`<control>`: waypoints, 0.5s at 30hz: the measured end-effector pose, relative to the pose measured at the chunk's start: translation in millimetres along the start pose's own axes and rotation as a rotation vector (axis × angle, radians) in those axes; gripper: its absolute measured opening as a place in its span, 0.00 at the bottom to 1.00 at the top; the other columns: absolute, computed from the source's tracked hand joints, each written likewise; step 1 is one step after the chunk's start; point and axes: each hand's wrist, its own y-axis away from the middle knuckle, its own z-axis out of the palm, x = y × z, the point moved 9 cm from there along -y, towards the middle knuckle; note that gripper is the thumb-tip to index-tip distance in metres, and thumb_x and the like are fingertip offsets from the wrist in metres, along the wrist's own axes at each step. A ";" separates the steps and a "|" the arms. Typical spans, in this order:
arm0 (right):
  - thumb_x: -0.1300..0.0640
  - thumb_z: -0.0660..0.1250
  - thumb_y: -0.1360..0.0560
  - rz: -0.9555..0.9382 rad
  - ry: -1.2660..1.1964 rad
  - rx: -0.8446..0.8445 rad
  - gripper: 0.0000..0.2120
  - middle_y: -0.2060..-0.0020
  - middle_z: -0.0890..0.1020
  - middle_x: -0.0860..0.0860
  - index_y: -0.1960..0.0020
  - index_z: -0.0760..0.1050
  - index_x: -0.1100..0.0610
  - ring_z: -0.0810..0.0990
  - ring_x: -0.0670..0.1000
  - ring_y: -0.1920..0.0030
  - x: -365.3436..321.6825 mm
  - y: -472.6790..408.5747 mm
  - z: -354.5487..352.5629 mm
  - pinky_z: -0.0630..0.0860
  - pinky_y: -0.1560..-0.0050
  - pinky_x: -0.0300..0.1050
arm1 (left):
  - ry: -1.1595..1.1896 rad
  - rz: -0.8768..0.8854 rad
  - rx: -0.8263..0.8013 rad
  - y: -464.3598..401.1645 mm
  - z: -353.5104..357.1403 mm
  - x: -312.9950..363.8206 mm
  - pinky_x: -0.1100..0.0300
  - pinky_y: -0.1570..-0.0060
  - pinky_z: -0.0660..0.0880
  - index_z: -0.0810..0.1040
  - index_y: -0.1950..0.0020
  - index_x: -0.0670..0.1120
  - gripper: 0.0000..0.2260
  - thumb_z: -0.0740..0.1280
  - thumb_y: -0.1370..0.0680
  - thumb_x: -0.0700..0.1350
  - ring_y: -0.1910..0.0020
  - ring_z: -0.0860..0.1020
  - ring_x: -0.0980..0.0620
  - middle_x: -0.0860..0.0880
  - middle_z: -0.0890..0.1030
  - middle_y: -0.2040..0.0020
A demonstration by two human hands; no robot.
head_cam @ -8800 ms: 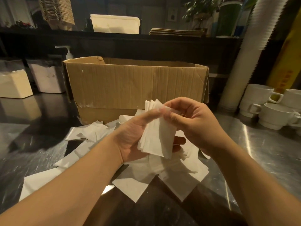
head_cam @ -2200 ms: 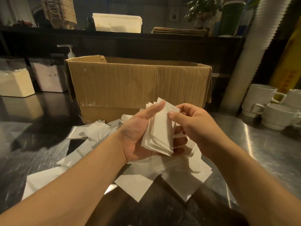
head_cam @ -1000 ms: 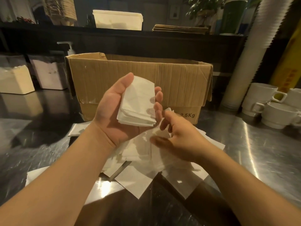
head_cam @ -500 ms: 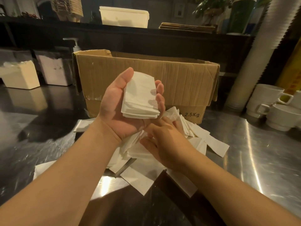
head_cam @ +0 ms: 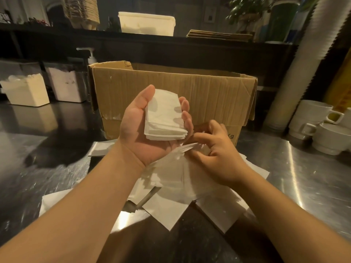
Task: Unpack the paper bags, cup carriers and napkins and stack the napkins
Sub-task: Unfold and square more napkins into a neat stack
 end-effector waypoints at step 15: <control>0.53 0.70 0.20 0.438 -0.390 0.150 0.13 0.48 0.83 0.48 0.37 0.77 0.53 0.83 0.48 0.51 49.1 -1.3 -34.2 0.82 0.54 0.43 | 0.268 0.030 0.065 -0.4 0.2 -4.0 0.53 0.58 0.82 0.72 0.27 0.45 0.28 0.67 0.21 0.60 0.58 0.81 0.45 0.42 0.80 0.45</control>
